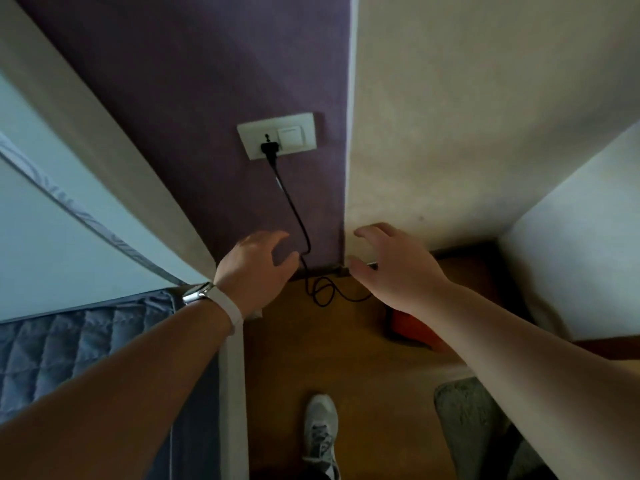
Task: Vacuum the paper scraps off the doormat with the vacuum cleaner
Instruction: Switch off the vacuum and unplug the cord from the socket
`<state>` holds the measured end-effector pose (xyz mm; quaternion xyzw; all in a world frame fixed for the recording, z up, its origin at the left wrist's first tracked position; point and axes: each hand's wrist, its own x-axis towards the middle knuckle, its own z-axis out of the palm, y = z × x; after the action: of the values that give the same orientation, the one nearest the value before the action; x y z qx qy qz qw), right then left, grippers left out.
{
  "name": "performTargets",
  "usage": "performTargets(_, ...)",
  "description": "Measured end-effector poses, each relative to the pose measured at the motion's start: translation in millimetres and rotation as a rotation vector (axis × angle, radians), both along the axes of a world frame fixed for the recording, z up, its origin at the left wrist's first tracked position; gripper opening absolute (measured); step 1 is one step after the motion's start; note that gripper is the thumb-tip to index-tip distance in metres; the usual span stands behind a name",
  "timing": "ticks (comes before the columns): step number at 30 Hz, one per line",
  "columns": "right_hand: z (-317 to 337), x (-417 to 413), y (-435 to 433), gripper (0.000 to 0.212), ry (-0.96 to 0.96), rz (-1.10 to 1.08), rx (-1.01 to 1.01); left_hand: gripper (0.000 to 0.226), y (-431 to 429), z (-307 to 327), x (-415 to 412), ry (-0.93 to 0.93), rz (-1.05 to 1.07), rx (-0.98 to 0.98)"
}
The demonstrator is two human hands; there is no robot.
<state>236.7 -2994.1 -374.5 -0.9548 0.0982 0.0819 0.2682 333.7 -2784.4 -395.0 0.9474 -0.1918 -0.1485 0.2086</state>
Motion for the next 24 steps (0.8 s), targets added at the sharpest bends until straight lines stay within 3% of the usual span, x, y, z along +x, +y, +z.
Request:
performTargets(5,1,65,34,0.051,-0.034,-0.09,0.103,0.059,1,-10,32,0.173,-0.015,-0.023)
performTargets(8,4,110,52,0.052,-0.053,-0.096,0.163,0.064,-3,-23,58,0.389,-0.005,-0.271)
performTargets(14,-4,177,70,0.033,-0.058,-0.189,0.164,0.011,-18,-32,87,0.533,-0.194,-0.561)
performTargets(16,-10,180,69,0.04,-0.068,-0.195,0.155,0.024,-20,-36,89,0.642,-0.175,-0.594)
performTargets(18,-12,179,69,0.041,-0.066,-0.182,0.133,0.018,-21,-44,90,0.706,-0.158,-0.587)
performTargets(21,-14,178,68,0.041,-0.091,-0.16,0.123,0.023,-20,-52,89,0.697,-0.144,-0.532)
performTargets(24,-16,178,67,0.041,-0.133,-0.14,0.126,0.043,-11,-57,88,0.678,-0.107,-0.482)
